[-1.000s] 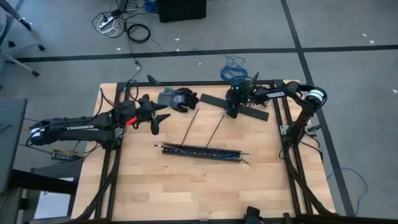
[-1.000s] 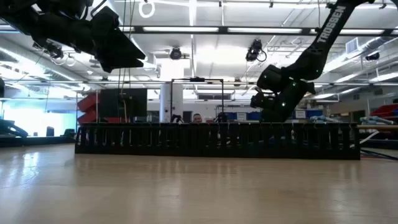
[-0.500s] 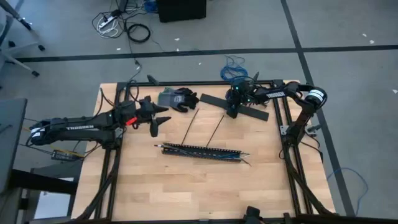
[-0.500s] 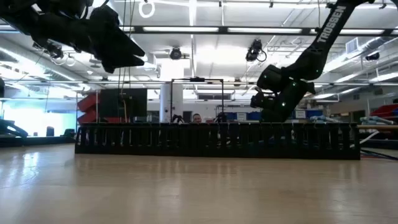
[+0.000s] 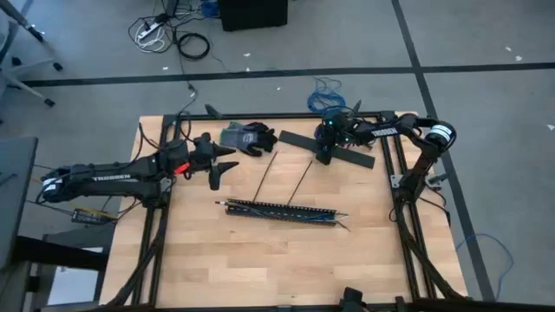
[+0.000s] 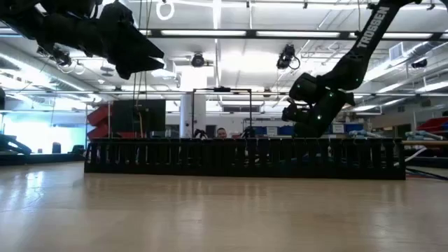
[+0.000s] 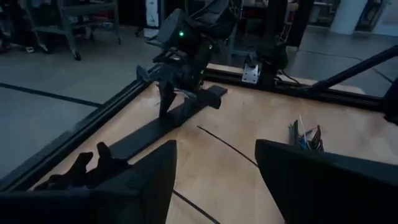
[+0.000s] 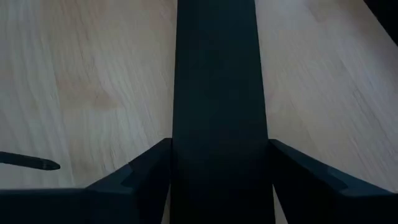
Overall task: Ziptie cables
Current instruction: Close the black cable duct cover
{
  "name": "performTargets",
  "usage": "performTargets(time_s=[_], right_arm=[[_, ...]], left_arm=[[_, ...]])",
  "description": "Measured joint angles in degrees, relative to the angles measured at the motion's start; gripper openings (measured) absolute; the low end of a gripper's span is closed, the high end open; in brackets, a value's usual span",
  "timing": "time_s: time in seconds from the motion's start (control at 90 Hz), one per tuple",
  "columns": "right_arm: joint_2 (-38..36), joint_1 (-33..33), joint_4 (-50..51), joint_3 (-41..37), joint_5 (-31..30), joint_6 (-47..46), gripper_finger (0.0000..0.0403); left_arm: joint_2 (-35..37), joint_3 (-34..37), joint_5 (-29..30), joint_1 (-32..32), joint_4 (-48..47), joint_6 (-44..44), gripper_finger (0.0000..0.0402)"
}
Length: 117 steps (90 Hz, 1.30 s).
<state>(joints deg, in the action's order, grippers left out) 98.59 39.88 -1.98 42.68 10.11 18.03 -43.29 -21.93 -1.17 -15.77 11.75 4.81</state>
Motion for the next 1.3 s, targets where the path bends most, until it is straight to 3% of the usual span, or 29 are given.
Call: performTargets(time_s=[0.589,0.944,1.3], right_arm=[[-7.41,-1.57,4.92,-0.26,-0.02,-0.34,0.0235],[-10.21,-5.41,4.90,-0.13,0.06,-0.97,0.0235],[-10.23,-10.48,4.77,0.03,1.86,-3.61,0.0235]], left_arm=[[0.61,0.00,0.02,0.00,0.00,-1.57,0.0214],[-0.17,0.04,0.44,0.00,-7.08,-1.72,0.0214],[-0.15,0.02,1.48,0.00,-6.09,-1.72,0.0214]])
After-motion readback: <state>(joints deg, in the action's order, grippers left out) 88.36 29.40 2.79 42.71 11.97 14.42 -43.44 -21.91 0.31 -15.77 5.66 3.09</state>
